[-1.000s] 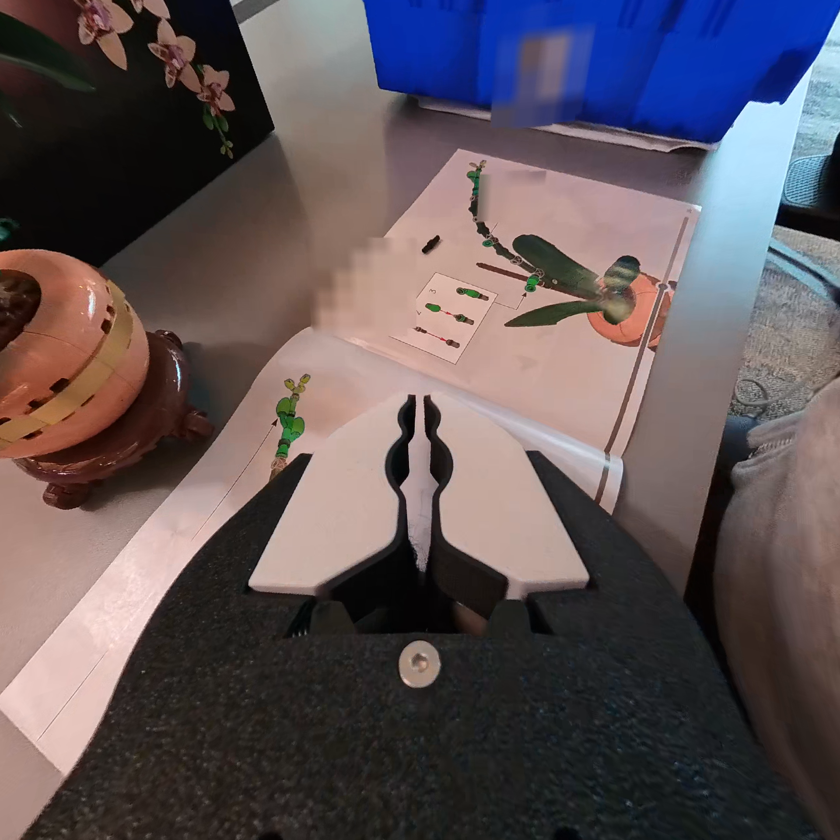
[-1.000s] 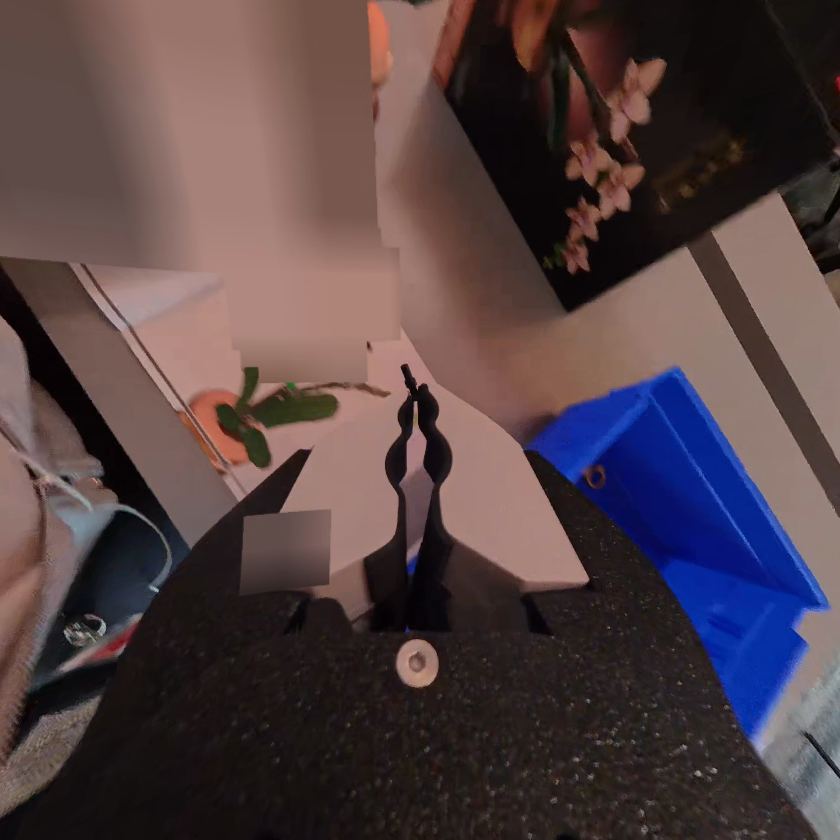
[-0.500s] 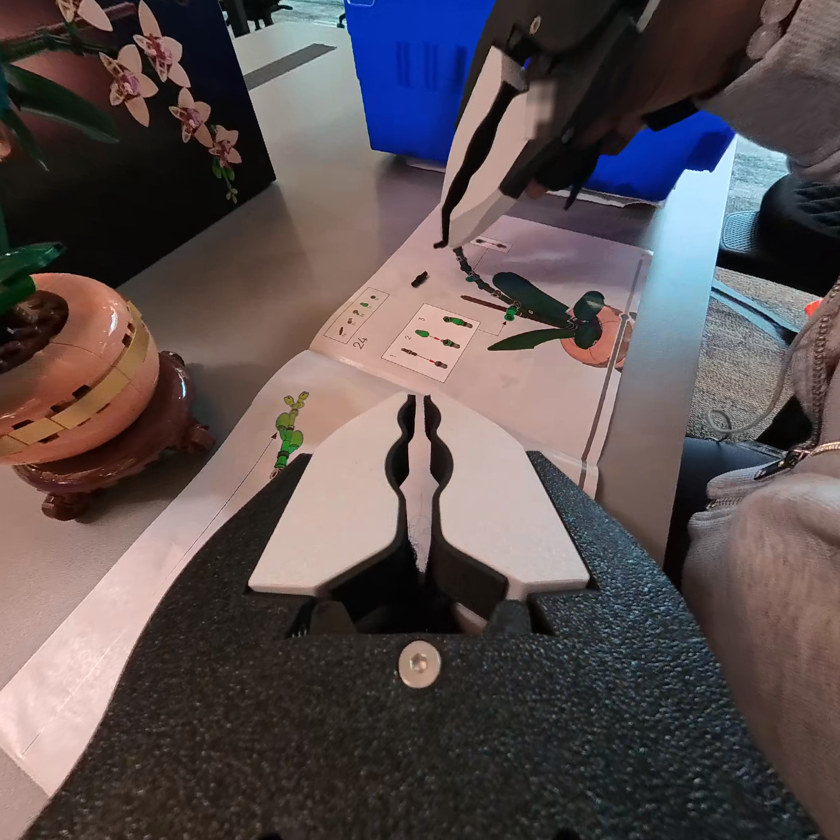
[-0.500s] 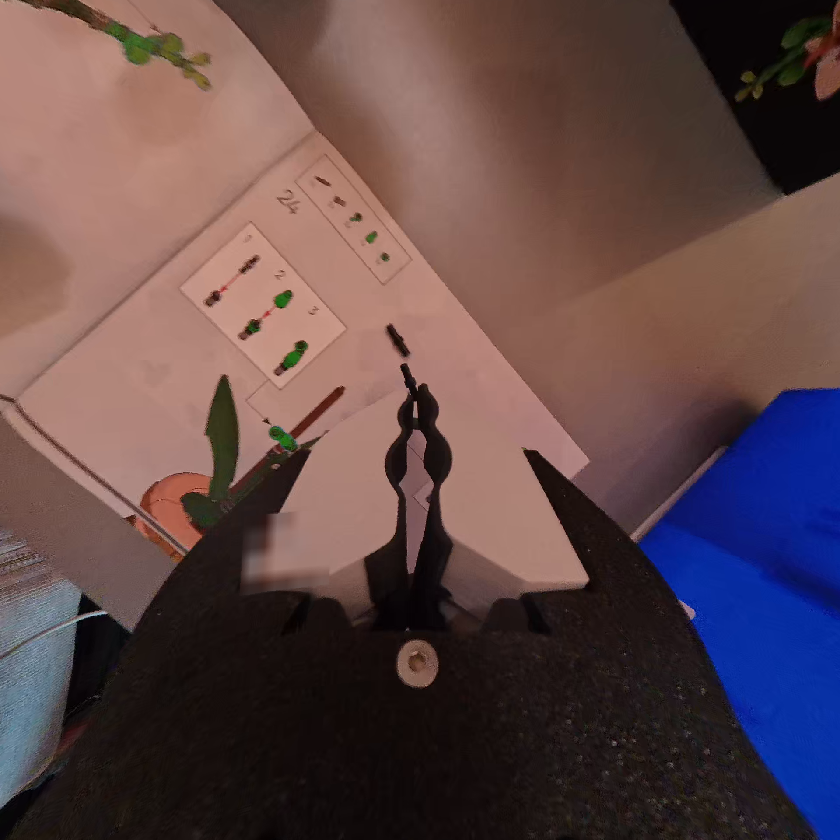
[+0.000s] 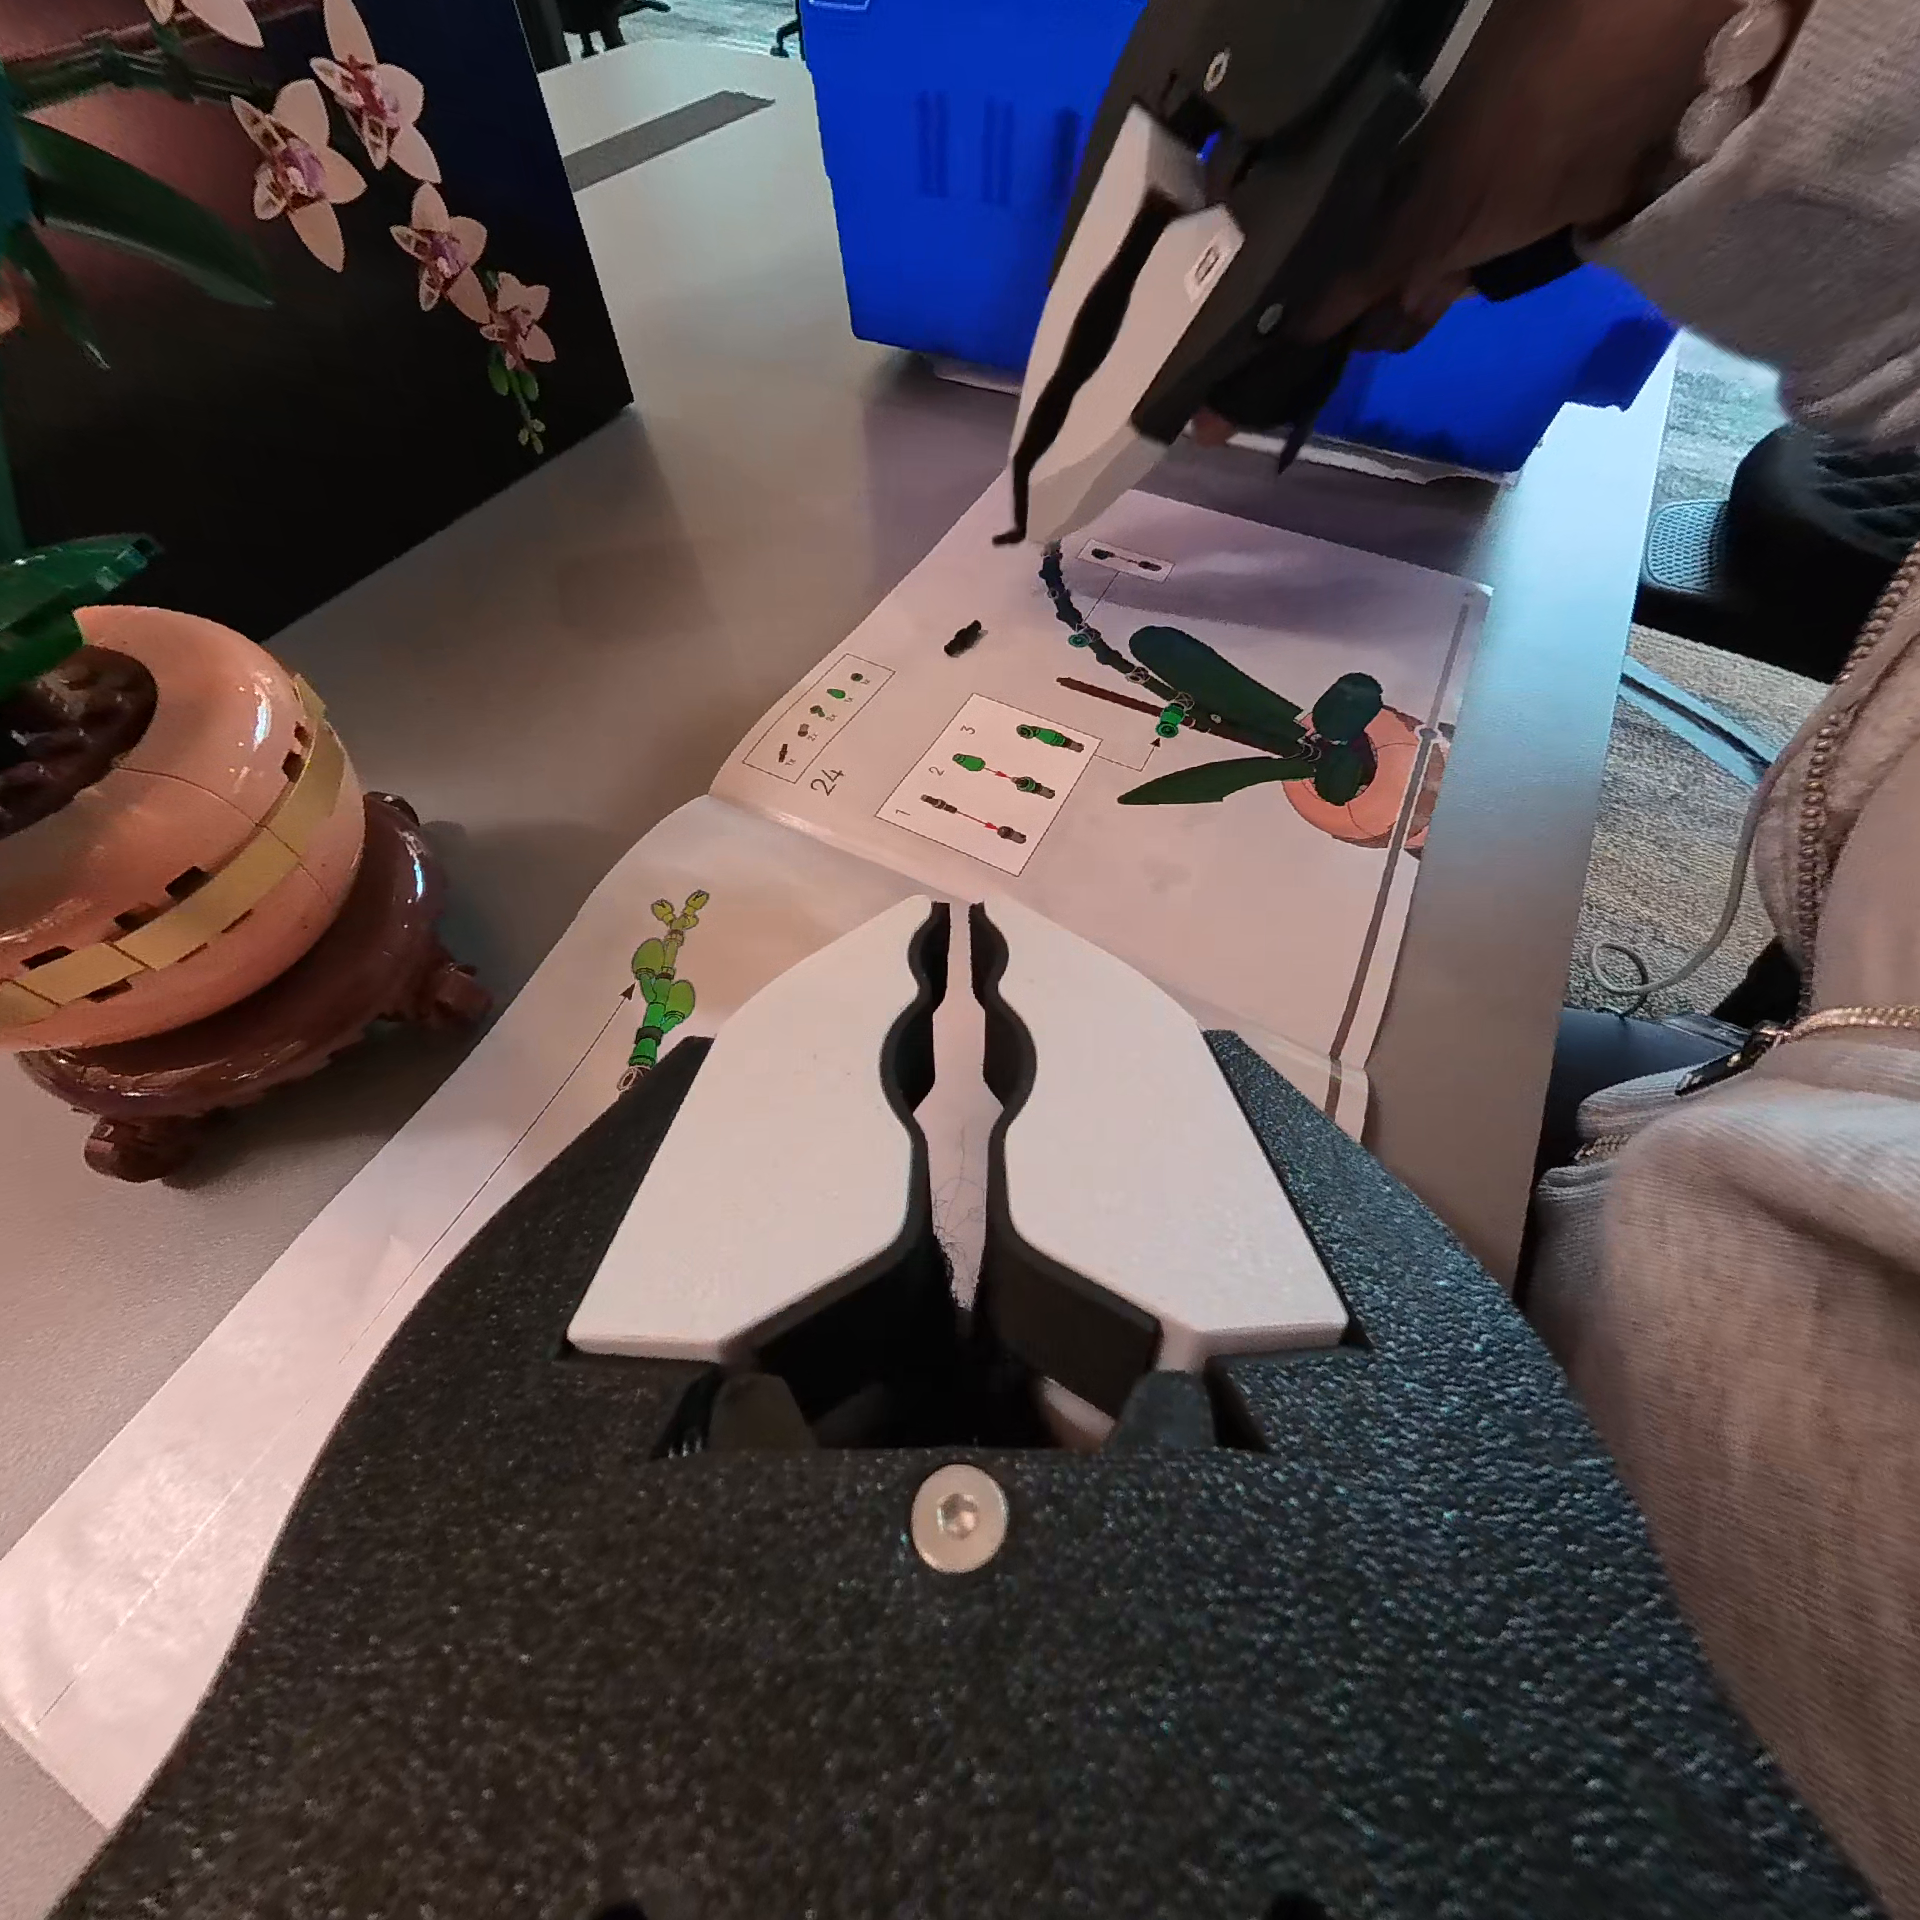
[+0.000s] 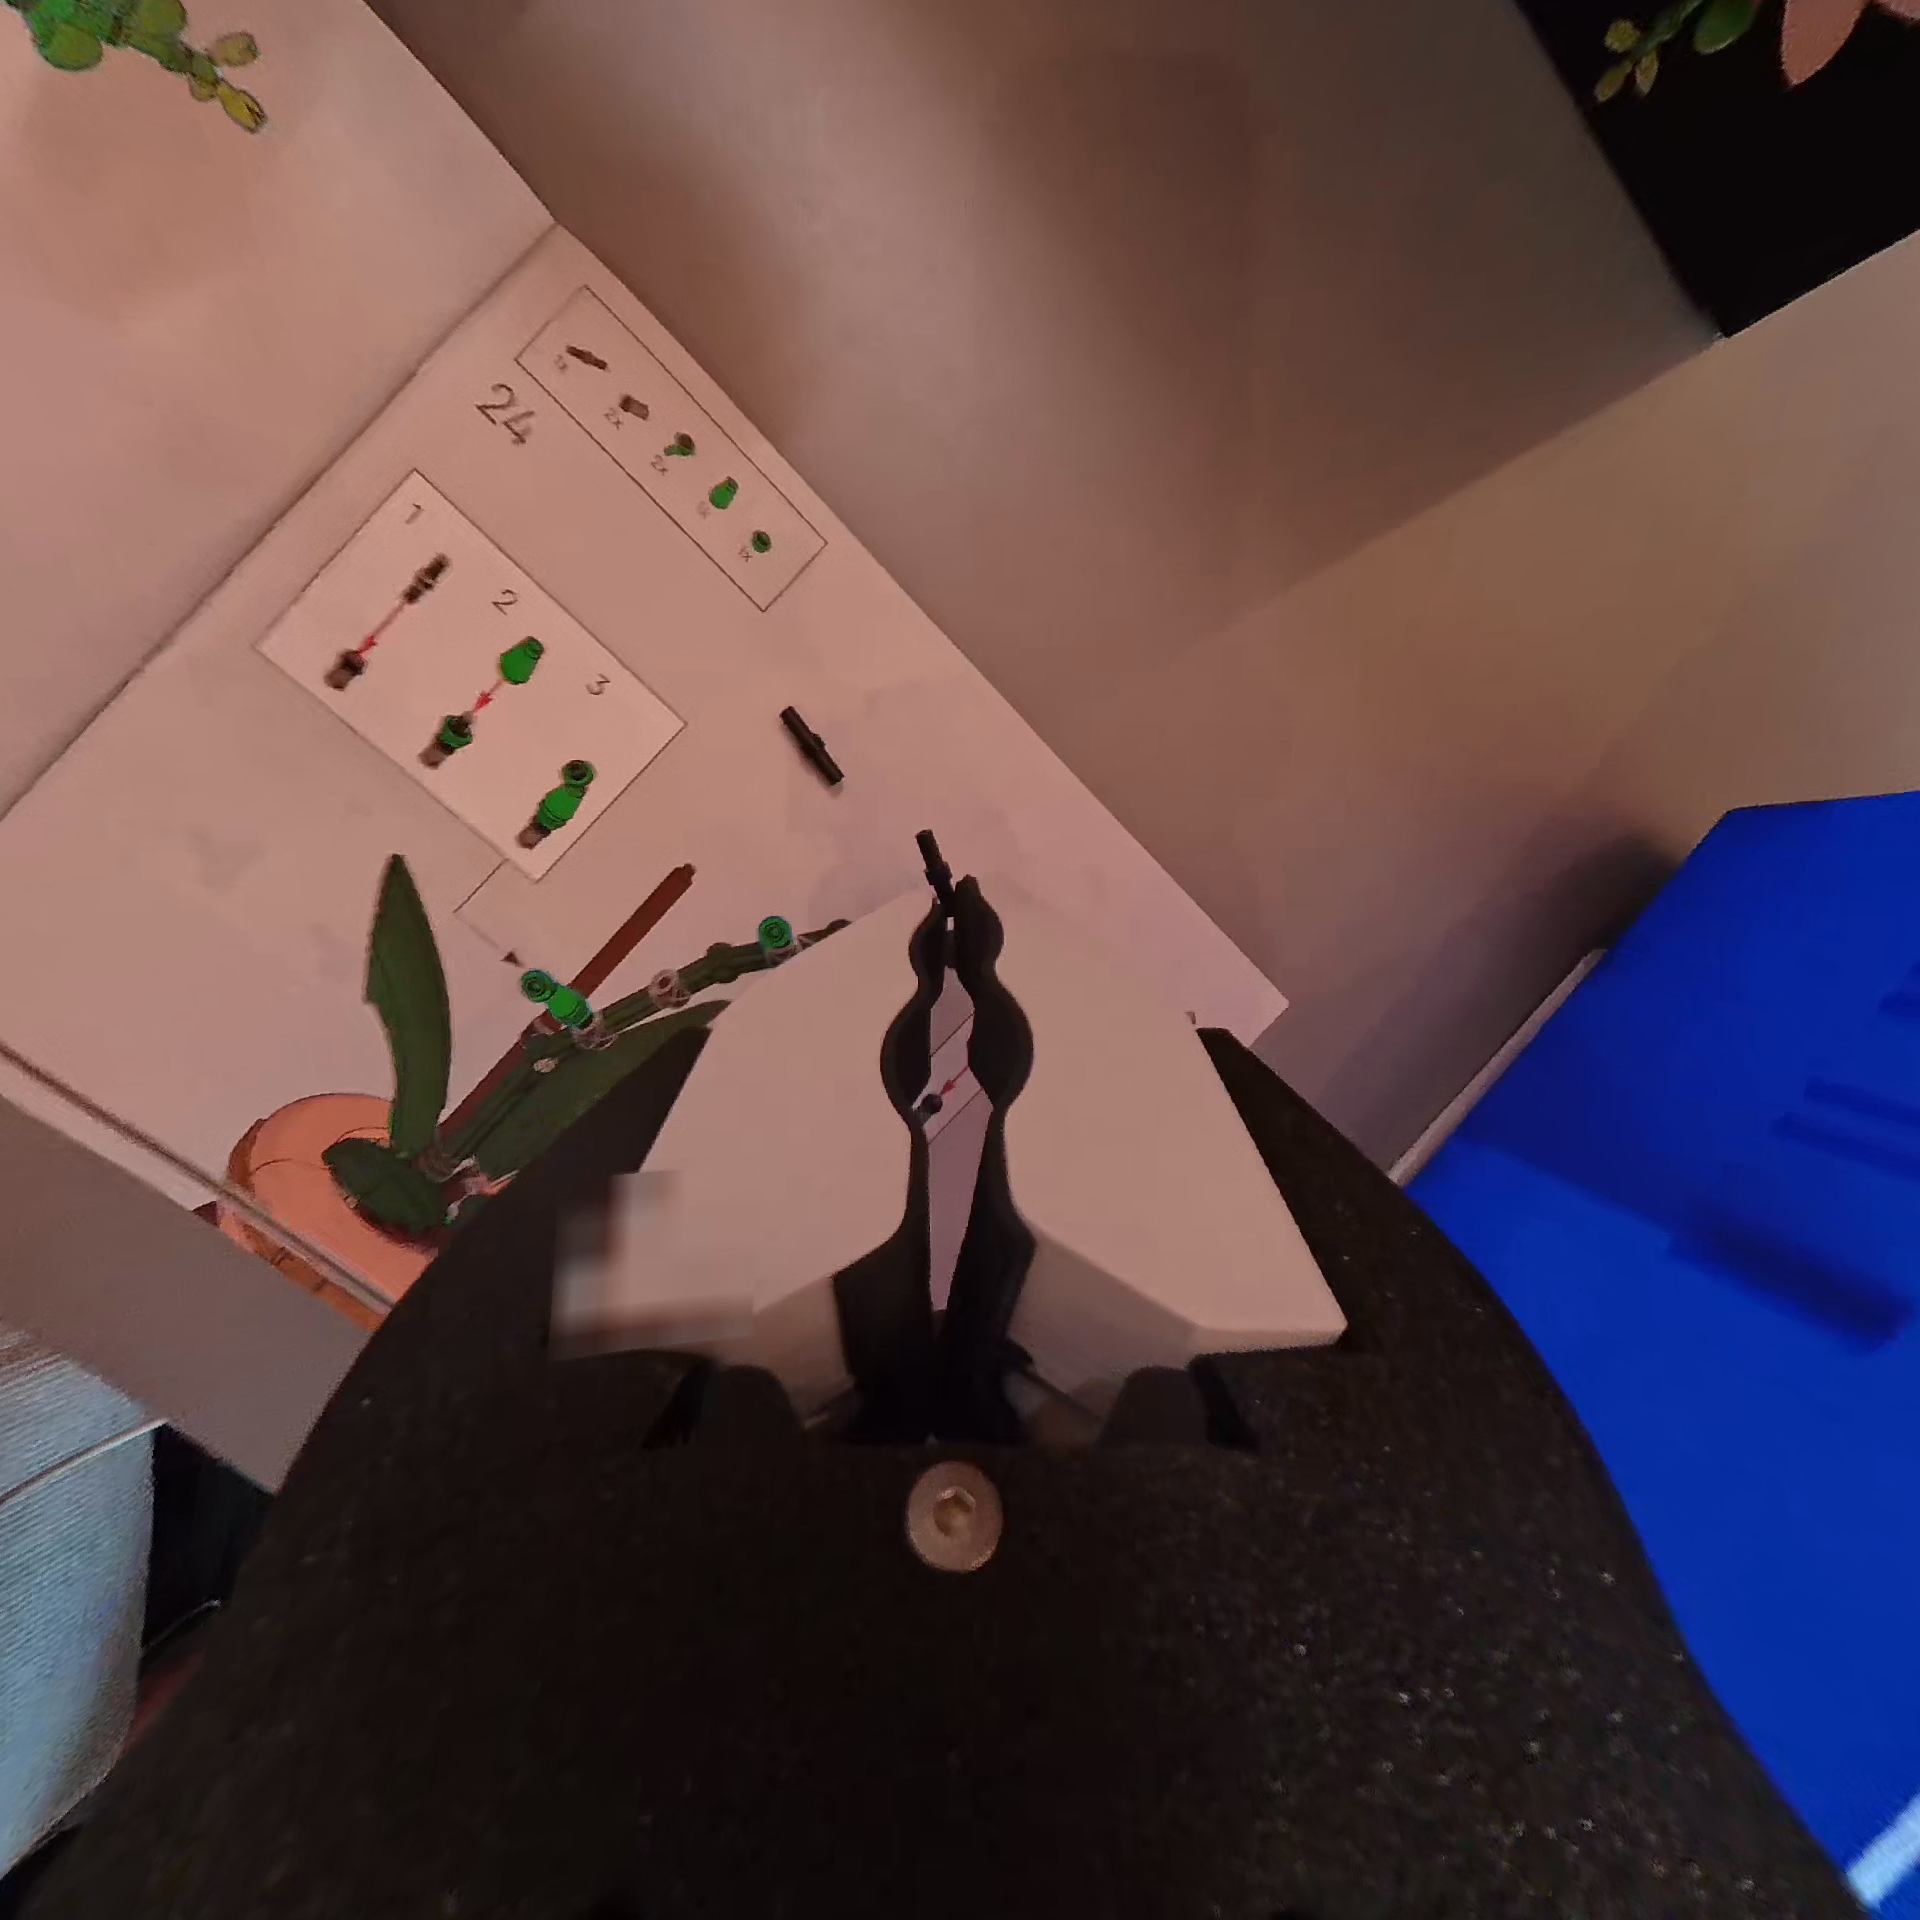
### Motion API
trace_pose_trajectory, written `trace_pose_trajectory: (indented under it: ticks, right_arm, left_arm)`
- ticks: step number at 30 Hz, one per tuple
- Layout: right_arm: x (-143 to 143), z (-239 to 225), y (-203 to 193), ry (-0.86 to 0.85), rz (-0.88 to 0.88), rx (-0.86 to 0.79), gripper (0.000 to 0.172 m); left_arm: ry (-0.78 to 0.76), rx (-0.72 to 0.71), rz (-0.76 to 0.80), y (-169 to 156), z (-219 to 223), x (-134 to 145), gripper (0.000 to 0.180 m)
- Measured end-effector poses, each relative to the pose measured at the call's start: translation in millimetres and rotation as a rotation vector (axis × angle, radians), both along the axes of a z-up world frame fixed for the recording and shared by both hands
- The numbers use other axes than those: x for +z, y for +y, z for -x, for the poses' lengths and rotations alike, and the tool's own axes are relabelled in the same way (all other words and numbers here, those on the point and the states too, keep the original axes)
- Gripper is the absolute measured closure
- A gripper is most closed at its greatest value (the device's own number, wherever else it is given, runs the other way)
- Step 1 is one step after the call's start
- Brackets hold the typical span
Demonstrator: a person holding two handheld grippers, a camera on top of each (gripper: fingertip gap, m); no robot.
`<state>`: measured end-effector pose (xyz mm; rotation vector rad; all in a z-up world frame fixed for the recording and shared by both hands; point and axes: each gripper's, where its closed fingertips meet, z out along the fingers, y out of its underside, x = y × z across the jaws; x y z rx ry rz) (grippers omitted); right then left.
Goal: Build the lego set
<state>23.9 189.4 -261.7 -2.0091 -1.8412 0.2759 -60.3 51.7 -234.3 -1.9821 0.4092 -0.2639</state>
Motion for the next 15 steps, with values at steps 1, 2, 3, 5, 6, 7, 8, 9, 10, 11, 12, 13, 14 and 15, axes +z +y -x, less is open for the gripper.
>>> trace_pose_trajectory:
  ticks: [1,2,3,5,6,7,8,9,10,11,12,13,14,15]
  right_arm:
    - [10,0,-3,0.022,-0.002,0.005,0.170]
    - [25,0,-6,0.059,-0.011,0.011,0.170]
    - [44,-3,-6,0.097,-0.027,0.013,0.171]
    - [89,-21,7,0.153,-0.105,-0.017,0.170]
    - [109,-36,21,0.154,-0.161,-0.049,0.172]
    - [123,-54,37,0.136,-0.211,-0.083,0.172]
    - [131,-72,53,0.106,-0.239,-0.114,0.172]
    - [131,-89,69,0.071,-0.240,-0.144,0.172]
    - [123,-102,84,0.045,-0.215,-0.169,0.172]
    - [111,-113,95,0.022,-0.165,-0.178,0.172]
    - [95,-119,105,0.008,-0.113,-0.184,0.172]
    - [79,-127,114,-0.024,-0.074,-0.187,0.172]
    - [63,-134,121,-0.069,-0.040,-0.189,0.171]
    - [51,-140,126,-0.101,-0.011,-0.187,0.170]
  left_arm:
    - [0.000,0.000,-0.001,0,0,0,0.177]
    - [0.000,-0.001,-0.003,0,0,0,0.177]
    - [0.000,-0.001,-0.007,-1,0,1,0.177]
    - [0.000,-0.003,-0.012,-1,0,2,0.177]
    - [0.000,-0.004,-0.013,-2,0,2,0.177]
    - [0.000,-0.005,-0.014,-2,0,2,0.177]
    - [0.000,-0.004,-0.013,-2,0,1,0.177]
    - [0.001,-0.003,-0.009,-1,0,1,0.177]
    - [0.003,-0.002,-0.004,-1,0,0,0.177]
    - [0.006,0.000,-0.001,-1,0,0,0.177]
    - [0.011,0.001,0.002,-1,0,-1,0.177]
    - [0.014,0.003,0.008,0,1,-2,0.177]
    - [0.018,0.006,0.012,0,1,-2,0.177]
    - [0.021,0.010,0.014,0,1,-3,0.177]
